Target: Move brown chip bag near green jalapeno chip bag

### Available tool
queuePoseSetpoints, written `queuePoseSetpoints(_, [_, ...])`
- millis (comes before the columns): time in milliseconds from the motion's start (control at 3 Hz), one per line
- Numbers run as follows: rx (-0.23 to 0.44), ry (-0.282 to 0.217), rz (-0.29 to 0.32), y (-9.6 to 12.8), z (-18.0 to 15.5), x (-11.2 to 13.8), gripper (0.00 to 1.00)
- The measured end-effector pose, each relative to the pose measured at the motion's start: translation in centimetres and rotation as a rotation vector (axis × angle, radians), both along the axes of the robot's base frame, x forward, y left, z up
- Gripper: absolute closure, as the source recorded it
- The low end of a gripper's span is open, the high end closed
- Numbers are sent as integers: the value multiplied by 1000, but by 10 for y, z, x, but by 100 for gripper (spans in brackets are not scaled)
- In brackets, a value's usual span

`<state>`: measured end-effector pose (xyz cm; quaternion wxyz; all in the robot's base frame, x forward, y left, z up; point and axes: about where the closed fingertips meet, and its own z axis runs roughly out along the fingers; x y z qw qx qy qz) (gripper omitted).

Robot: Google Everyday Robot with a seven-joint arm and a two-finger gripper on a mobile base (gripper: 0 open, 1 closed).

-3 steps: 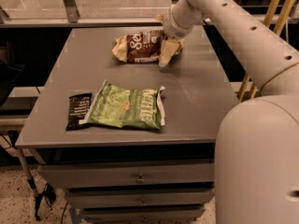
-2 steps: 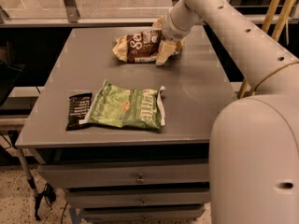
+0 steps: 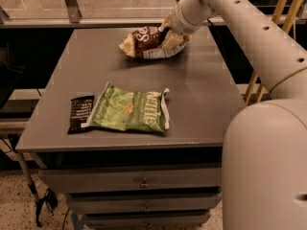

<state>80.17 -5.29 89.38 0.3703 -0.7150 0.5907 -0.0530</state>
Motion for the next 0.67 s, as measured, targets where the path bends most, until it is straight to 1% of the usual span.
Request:
queuePoseSetpoints(333, [22, -21, 10, -1, 14, -8, 87])
queuePoseSetpoints(667, [67, 4, 41, -4, 45, -50, 100])
